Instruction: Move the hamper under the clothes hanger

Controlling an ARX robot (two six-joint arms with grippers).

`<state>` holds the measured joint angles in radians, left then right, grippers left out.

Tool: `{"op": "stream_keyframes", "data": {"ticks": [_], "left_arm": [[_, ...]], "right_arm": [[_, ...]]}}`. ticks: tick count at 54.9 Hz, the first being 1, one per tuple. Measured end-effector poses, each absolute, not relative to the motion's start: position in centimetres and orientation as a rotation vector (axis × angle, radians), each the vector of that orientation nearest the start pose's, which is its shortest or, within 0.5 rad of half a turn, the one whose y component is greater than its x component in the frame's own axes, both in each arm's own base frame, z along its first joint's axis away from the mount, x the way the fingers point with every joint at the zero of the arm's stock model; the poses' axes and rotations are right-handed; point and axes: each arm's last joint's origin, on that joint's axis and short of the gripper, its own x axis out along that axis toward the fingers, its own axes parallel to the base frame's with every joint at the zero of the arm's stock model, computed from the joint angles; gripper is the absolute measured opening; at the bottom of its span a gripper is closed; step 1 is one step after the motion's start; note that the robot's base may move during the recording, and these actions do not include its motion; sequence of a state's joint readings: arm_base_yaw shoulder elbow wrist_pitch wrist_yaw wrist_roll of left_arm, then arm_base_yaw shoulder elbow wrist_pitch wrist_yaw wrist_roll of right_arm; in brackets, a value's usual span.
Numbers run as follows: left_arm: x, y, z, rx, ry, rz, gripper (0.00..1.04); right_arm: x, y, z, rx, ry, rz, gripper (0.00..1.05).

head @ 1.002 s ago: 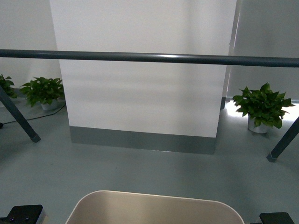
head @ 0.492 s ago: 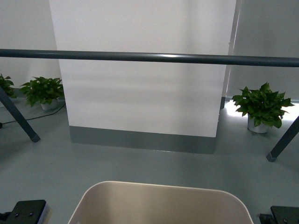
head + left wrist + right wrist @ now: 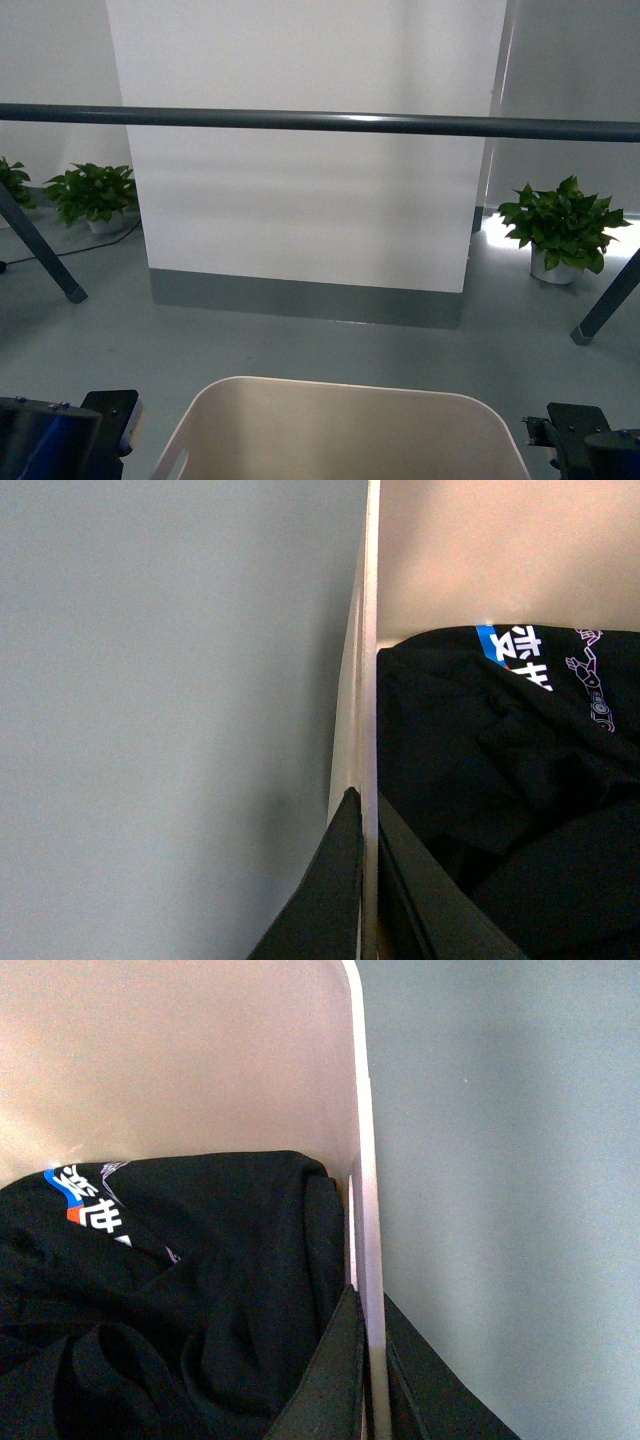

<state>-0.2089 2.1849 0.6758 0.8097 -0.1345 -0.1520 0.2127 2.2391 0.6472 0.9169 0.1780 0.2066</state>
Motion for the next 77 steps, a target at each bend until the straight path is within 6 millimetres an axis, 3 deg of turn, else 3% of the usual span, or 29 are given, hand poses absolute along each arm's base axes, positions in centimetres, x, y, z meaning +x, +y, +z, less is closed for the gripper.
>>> {"op": "stream_keyframes", "data": {"ticks": [30, 48, 77], "left_arm": [[37.7, -7.1, 1.2, 0.025, 0.662, 0.000, 0.04], [38.4, -8.2, -1.2, 0.033, 0.713, -0.001, 0.04], [38.5, -8.2, -2.6, 0.006, 0.738, 0.019, 0.04]], "right_arm": [[36.0, 5.4, -2.1, 0.091, 0.714, -0.082, 0.03], [37.2, 4.5, -4.0, 0.091, 0.749, -0.119, 0.03], [38.2, 4.4, -4.2, 0.087, 0.739, -0.119, 0.03]]}}
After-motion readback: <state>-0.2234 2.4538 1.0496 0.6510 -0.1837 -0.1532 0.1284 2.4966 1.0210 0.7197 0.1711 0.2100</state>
